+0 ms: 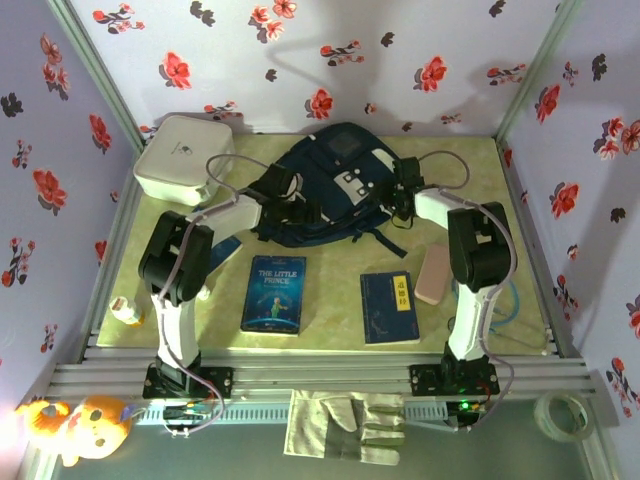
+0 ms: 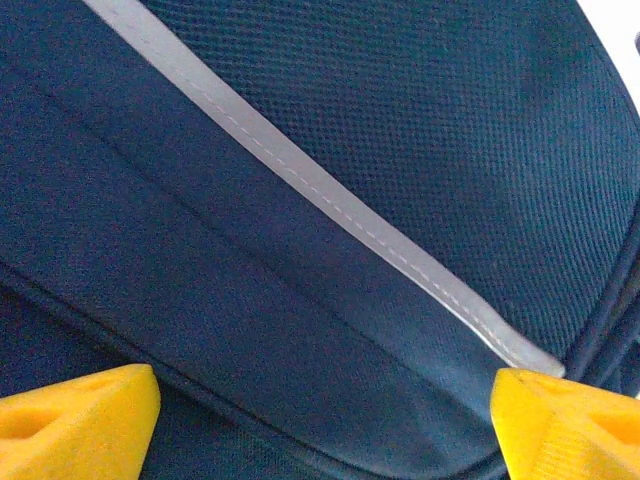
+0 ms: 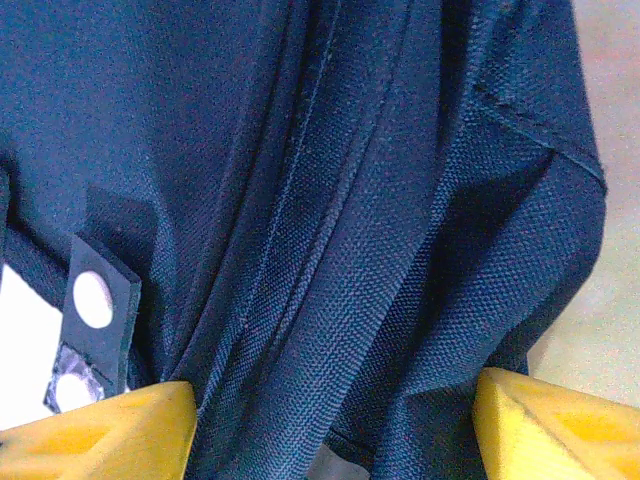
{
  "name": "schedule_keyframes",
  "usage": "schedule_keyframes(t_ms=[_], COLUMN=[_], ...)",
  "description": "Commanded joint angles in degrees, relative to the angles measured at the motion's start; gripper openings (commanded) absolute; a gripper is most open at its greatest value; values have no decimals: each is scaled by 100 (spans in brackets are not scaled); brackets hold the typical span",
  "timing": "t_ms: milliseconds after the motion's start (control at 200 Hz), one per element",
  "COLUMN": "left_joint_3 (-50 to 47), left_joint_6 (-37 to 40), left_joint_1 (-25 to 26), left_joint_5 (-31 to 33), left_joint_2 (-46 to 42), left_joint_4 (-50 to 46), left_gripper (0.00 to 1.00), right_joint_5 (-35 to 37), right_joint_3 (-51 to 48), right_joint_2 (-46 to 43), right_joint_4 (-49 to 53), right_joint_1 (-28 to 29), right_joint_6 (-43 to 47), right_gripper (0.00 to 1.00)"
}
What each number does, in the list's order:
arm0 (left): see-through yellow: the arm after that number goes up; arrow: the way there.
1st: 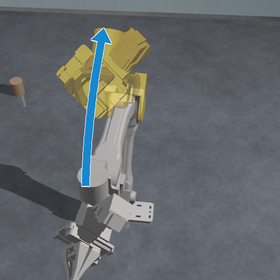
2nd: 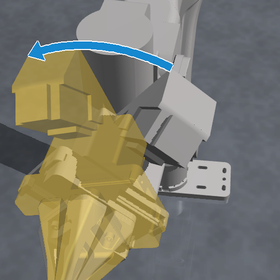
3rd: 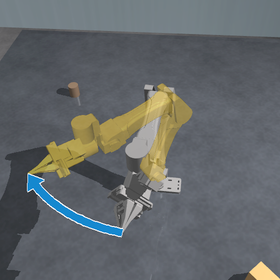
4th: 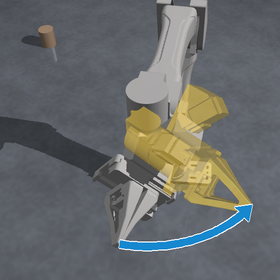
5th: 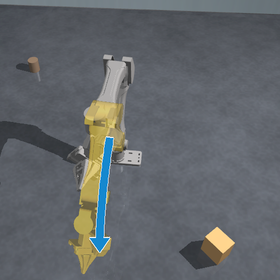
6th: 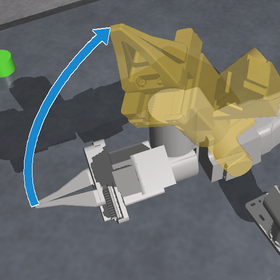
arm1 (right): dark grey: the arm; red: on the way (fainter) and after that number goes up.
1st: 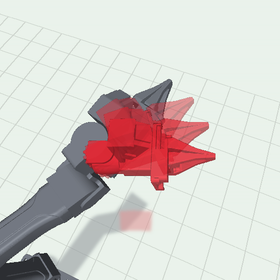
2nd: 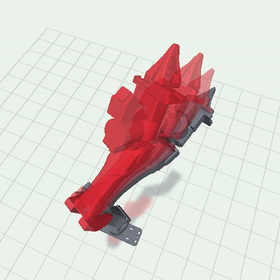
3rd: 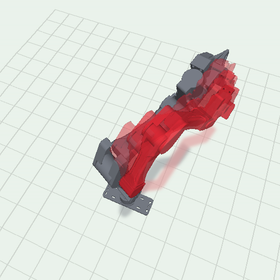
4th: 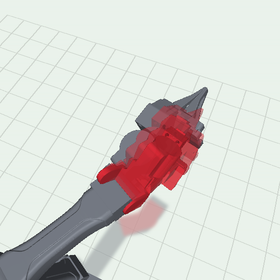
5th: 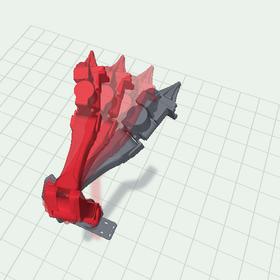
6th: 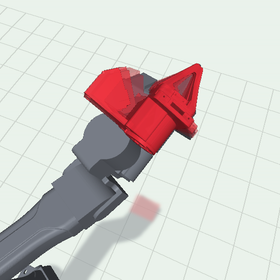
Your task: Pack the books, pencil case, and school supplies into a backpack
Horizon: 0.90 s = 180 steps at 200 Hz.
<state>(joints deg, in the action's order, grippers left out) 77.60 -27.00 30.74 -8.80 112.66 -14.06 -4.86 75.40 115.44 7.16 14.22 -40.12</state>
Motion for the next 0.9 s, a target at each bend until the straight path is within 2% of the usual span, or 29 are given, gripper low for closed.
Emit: schedule_keyframes(t_ms=[0,120,190,265,345,415,660,795,895], left_joint_3=[-43,404,758,1208,1528,1762,2944,3561,3701], left_joint_6=[-91,730,1526,2274,2784,3076,4059,4132,4153], left_joint_1=[206,289,448,674,881,966,1196,1200,1207], left_joint_5=[-266,28,42,249,773,951,1080,1361,1473], left_joint_2=[-139,-394,-466,-418,-283,-87,849,1389,1585], left_joint_4=[-698,-1319,-1828,-2400,-2647,-2739,-3327,-3751,-3822], left_gripper=[86,90,99,100,100,100,81,67,61], right_joint_5=[-521,-347,-203,-149,-80,20,281,447,567], right_joint_3=[527,523,411,135,-292,-577,-1497,-1758,-1941], right_joint_2=[260,-108,-489,-959,-1462,-1817,-2891,-3276,-3495], right_joint_4=[-154,53,364,503,548,666,789,880,849], right_joint_1=[35,8,-38,-78,-91,-107,-143,-148,-156], right_joint_6=[306,479,514,548,574,544,312,186,61], right_gripper=[73,76,77,80,83,86,94,96,99])
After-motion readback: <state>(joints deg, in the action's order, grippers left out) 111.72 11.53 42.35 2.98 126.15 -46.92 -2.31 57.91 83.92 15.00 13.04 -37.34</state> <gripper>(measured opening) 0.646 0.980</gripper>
